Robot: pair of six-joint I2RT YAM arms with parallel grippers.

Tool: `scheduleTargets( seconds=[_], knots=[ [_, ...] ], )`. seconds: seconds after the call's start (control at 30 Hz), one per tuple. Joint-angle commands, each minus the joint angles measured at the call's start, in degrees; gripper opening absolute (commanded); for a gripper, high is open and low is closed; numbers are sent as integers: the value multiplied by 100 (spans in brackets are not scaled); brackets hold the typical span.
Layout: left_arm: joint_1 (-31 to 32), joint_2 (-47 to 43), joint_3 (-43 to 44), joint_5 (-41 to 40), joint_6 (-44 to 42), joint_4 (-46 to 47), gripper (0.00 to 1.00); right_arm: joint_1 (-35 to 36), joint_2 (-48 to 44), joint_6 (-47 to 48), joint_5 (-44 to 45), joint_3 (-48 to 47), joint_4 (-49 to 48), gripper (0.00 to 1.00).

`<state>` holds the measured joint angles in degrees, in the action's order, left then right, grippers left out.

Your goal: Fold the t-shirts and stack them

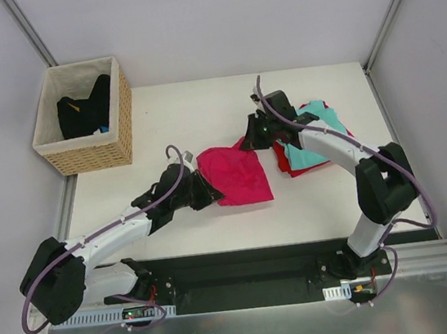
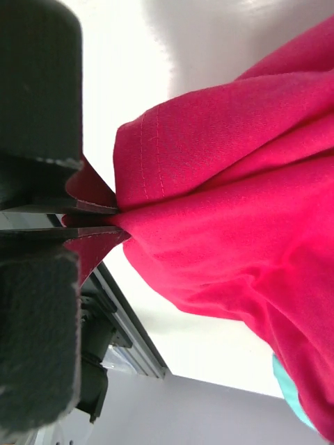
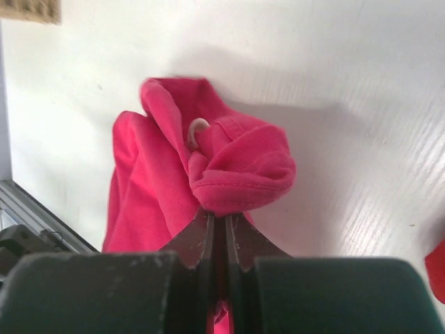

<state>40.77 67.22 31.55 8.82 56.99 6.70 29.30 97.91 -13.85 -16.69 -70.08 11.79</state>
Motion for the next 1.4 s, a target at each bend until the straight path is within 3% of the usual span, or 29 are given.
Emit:
scheduleTargets(
  seconds=[0.0, 0.43, 0.93, 1.37],
  knots=[
    [-52, 133, 746, 32, -311, -186, 0, -187, -579, 198, 166, -629, 613, 1],
    [-34, 2205, 3609, 770, -672, -292, 0, -1619, -1133, 391, 43, -1490, 1413, 1],
    [36, 4719, 7363, 1588, -690, -600, 0, -2912, -563, 286, -598, -2870, 1844, 1],
    [449, 6127, 8490, 1772, -584, -600, 0, -3879, 44, 207, -1108, -2853, 1686, 1]
  ],
)
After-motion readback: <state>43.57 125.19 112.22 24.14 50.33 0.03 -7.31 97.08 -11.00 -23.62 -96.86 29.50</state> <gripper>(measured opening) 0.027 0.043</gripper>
